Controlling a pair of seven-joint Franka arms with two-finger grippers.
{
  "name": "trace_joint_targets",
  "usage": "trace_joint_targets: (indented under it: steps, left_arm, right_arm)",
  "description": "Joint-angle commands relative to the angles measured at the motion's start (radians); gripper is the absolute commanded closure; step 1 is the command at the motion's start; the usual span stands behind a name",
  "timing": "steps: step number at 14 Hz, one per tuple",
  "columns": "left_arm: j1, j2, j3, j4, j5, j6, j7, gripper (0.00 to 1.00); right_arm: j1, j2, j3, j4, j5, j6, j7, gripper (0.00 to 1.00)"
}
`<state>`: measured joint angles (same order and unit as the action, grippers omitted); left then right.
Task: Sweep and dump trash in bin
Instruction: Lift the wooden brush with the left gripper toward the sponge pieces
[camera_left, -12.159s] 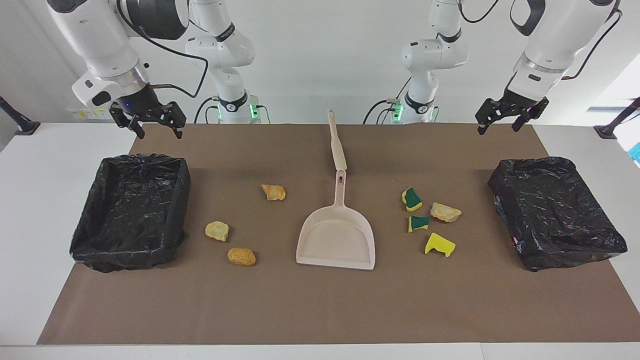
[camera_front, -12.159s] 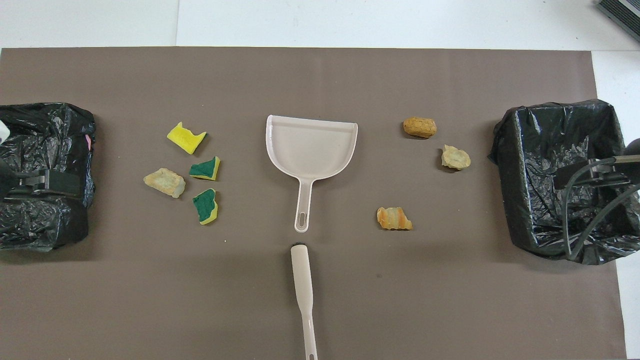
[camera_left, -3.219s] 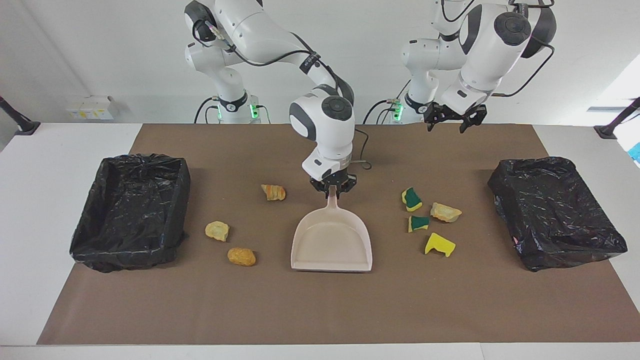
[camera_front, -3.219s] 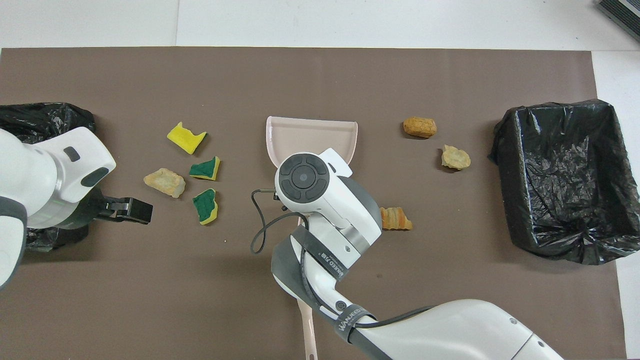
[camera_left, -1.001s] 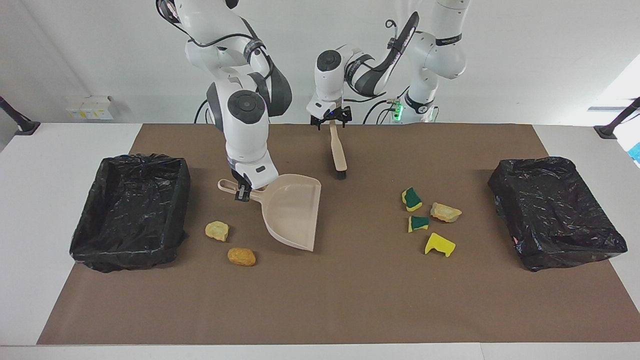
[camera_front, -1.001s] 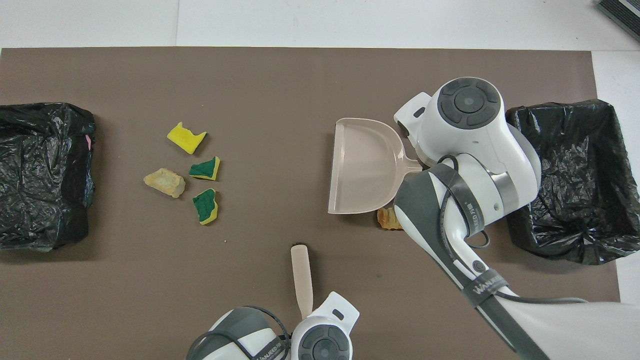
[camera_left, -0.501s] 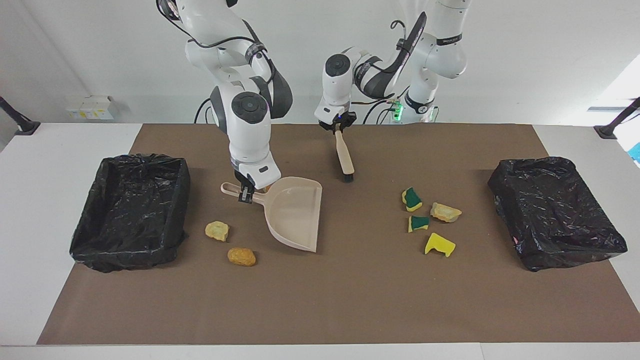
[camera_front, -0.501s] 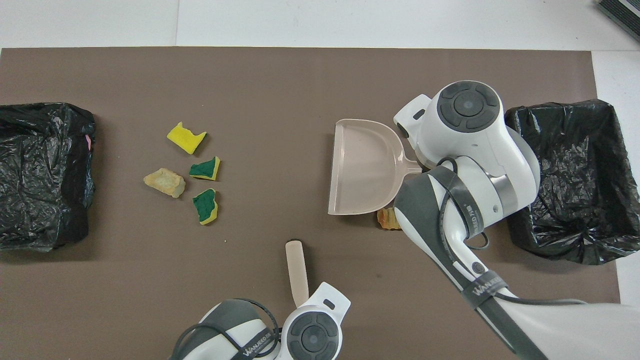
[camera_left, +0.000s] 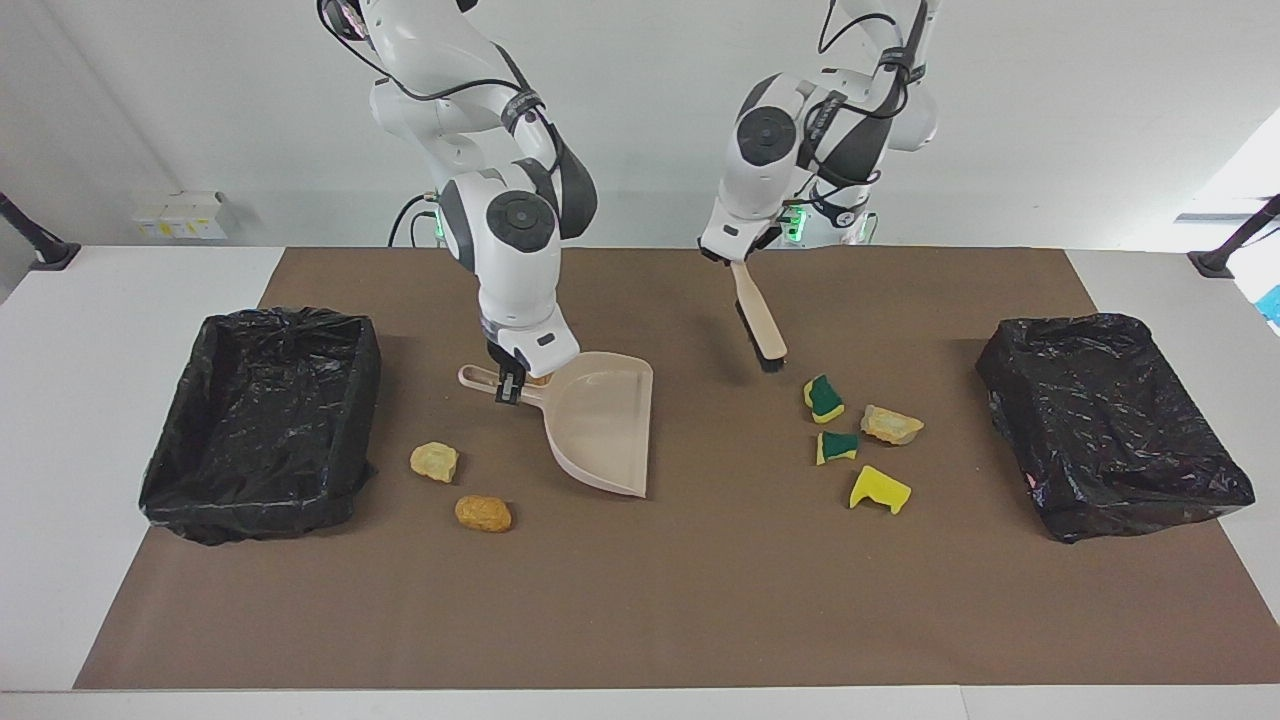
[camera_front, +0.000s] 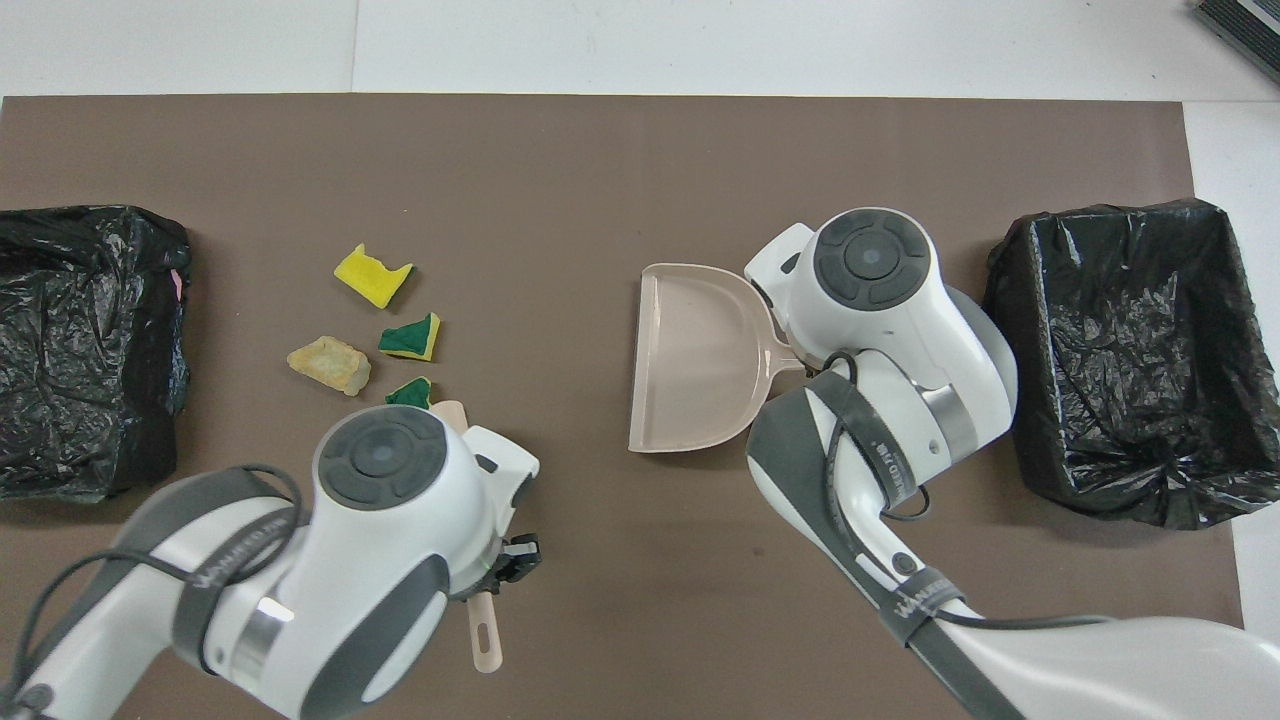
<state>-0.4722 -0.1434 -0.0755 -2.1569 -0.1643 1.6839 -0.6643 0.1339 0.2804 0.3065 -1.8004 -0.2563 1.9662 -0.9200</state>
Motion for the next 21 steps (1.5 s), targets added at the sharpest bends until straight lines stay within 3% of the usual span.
trace_joint_targets:
  steps: [1, 3, 5, 8, 15, 17, 21]
  left_arm:
    - [0.217, 0.025, -0.009, 0.051, 0.063, -0.059, 0.264, 1.0]
    - [0.402, 0.085, -0.009, 0.145, 0.107, -0.136, 0.588, 1.0]
    - [0.431, 0.166, -0.009, 0.267, 0.19, -0.202, 0.669, 1.0]
    - [0.44, 0.257, -0.009, 0.316, 0.248, -0.159, 0.675, 1.0]
    - [0.495, 0.323, -0.009, 0.284, 0.286, 0.012, 0.726, 1.0]
    - [0.489, 0.306, -0.01, 0.173, 0.282, 0.12, 0.724, 1.0]
    - [0.448, 0.231, -0.018, 0.046, 0.211, 0.134, 0.688, 1.0]
  right_arm:
    - [0.024, -0.023, 0.008, -0.048, -0.004, 0.043, 0.035, 1.0]
    - [0.024, -0.023, 0.008, -0.051, -0.006, 0.049, 0.035, 1.0]
    - [0.024, -0.021, 0.008, -0.051, -0.006, 0.051, 0.035, 1.0]
    - [0.023, -0.02, 0.008, -0.051, -0.008, 0.068, 0.021, 1.0]
    - [0.013, -0.018, 0.006, -0.066, -0.018, 0.108, -0.132, 1.0]
    - [0.012, -0.017, 0.006, -0.066, -0.021, 0.108, -0.148, 1.0]
    - [0.021, 0.006, 0.006, -0.066, -0.021, 0.131, -0.137, 1.0]
